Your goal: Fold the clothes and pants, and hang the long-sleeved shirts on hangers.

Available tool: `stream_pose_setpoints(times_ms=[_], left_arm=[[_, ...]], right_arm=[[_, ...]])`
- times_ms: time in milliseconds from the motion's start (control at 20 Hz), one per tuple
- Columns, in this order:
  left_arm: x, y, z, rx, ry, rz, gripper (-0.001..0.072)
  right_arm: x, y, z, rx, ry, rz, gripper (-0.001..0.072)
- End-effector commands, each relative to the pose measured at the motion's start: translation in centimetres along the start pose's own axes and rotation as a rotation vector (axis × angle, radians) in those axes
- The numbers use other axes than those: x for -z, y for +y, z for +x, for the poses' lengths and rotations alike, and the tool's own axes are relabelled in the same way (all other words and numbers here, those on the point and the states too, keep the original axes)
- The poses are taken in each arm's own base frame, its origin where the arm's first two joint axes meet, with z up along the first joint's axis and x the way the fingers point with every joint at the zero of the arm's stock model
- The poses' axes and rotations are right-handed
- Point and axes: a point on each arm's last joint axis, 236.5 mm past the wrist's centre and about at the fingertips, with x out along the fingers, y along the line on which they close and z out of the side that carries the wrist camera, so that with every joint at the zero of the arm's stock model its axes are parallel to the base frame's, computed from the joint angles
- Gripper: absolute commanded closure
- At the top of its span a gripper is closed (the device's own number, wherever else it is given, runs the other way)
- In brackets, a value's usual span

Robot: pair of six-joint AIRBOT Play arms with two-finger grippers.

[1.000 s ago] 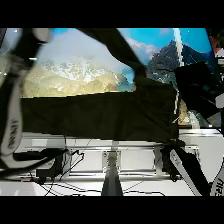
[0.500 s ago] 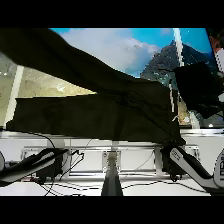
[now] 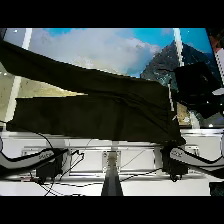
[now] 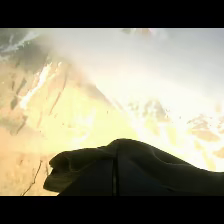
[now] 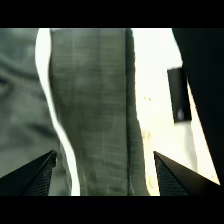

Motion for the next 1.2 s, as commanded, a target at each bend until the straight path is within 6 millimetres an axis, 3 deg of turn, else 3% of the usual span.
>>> stream_pose_setpoints(times_ms=[0,200,350,450,500,550,650,700,800,900,1000,1150], left_arm=[[1.9,-0.9,2.2,0.023,0.079,0.008,0.0693],[2.5,-1.4,3.5,0.034,0.106,0.013,0.0692],[2.6,-1.4,3.6,0.034,0.109,0.012,0.0692],[2.7,-1.4,3.6,0.035,0.113,0.013,0.0692],[2.8,-1.4,3.6,0.036,0.116,0.013,0.0692],[2.8,-1.4,3.6,0.036,0.118,0.013,0.0692],[2.9,-1.4,3.6,0.036,0.119,0.012,0.0691],[2.9,-1.4,3.6,0.036,0.119,0.013,0.0692],[2.4,-0.7,3.2,0.018,0.101,0.014,0.0692],[0.8,1.0,1.5,-0.032,0.033,-0.007,0.0692],[0.5,3.1,-0.4,-0.085,0.012,-0.041,0.0692],[3.8,6.4,-2.0,-0.157,0.136,-0.061,0.0692]], right_arm=[[-1.4,-0.4,1.2,-0.014,-0.009,0.061,0.0046],[-3.2,-0.8,1.5,-0.006,-0.082,0.123,0.0043],[-1.7,0.5,3.1,-0.081,-0.003,0.128,0.0043],[-0.8,3.0,4.4,-0.181,0.043,0.042,0.0052],[-0.7,4.1,5.0,-0.218,0.046,0.001,0.0106],[-1.0,5.0,5.4,-0.24,0.031,-0.062,0.0215],[-2.3,5.8,5.6,-0.229,-0.024,-0.173,0.0585],[-3.2,6.0,5.4,-0.218,-0.048,-0.191,0.068],[-6.1,6.7,3.8,-0.208,-0.116,-0.232,0.0679],[-10.1,7.1,0.6,-0.164,-0.23,-0.289,0.068],[-13.9,6.9,-3.4,-0.097,-0.371,-0.319,0.068],[-17.3,5.8,-8.5,0.015,-0.548,-0.337,0.068]])
